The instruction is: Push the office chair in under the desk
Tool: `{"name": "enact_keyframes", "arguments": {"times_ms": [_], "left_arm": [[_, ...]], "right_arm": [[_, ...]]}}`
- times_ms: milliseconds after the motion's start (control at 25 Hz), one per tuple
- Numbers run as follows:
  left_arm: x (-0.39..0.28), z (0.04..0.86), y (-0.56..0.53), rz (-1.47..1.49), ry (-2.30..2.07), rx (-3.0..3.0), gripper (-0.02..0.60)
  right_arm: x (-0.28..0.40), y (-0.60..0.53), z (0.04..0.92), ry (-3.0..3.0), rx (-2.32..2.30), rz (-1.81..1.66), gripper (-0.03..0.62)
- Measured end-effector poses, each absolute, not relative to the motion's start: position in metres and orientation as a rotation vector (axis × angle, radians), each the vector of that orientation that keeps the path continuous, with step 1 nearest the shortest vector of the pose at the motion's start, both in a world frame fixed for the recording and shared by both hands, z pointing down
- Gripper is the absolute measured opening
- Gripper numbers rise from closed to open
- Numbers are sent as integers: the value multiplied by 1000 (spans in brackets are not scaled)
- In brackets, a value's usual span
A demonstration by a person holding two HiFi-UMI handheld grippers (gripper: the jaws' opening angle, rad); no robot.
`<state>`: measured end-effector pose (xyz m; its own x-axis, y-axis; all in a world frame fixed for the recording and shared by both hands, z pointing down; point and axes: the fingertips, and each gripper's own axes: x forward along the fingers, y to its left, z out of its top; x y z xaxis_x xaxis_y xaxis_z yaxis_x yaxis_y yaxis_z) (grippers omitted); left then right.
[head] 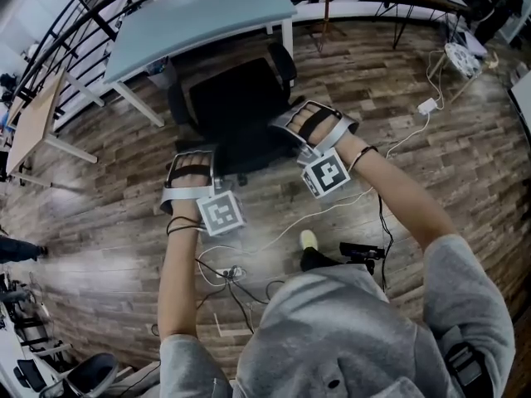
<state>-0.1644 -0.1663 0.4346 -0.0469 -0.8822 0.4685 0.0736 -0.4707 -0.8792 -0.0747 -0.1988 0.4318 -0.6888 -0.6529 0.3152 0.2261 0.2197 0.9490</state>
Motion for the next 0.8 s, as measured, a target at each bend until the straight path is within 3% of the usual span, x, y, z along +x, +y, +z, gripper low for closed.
{"name": "enact_keyframes", "arguments": {"times_ms": [800], "left_arm": [[-150, 428, -217, -1573, 933, -1454, 26]], "right_arm": [[-66, -247, 434, -1820, 367, -1534, 29]]}}
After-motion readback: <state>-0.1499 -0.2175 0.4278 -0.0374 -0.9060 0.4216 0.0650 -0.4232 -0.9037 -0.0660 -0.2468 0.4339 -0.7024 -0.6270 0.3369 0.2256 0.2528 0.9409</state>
